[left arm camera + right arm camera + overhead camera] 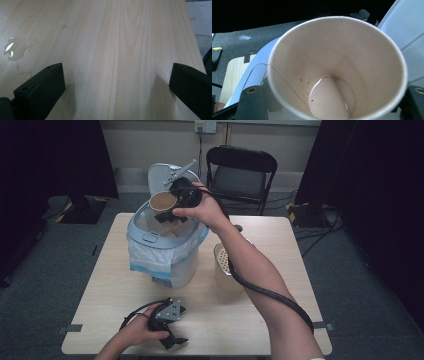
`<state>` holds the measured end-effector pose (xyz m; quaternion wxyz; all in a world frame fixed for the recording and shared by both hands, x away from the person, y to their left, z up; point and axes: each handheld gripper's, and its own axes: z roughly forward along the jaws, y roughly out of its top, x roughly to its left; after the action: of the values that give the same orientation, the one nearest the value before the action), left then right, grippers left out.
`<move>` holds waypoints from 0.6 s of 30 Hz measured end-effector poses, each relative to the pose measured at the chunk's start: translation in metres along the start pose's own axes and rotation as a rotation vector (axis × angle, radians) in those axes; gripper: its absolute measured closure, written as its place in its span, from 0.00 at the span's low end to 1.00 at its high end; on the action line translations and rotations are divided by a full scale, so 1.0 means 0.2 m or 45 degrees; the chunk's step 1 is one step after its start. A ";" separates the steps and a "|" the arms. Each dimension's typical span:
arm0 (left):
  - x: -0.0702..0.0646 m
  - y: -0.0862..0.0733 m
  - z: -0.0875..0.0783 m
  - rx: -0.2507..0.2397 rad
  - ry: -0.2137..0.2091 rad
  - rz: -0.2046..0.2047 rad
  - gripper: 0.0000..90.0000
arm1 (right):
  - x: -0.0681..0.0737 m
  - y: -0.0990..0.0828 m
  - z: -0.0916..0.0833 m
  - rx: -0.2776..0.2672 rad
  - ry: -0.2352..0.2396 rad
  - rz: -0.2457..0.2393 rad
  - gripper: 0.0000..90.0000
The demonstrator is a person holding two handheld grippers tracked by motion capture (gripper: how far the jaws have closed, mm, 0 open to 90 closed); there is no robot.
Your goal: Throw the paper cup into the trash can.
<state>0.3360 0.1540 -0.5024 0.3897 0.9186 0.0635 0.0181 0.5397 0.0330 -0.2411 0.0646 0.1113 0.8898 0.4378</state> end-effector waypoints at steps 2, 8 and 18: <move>0.00 0.00 0.00 -0.002 0.000 -0.003 0.00 | 0.00 0.00 0.00 0.006 -0.007 0.002 0.28; 0.00 0.00 0.00 0.001 0.000 0.001 0.00 | 0.00 -0.02 0.02 0.006 -0.007 0.028 0.22; 0.00 0.00 0.00 -0.005 0.000 -0.006 0.00 | 0.00 -0.03 0.01 -0.002 0.007 0.047 0.18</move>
<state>0.3357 0.1538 -0.5026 0.3914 0.9177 0.0659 0.0173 0.5392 0.0311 -0.2463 0.0540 0.1265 0.8873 0.4401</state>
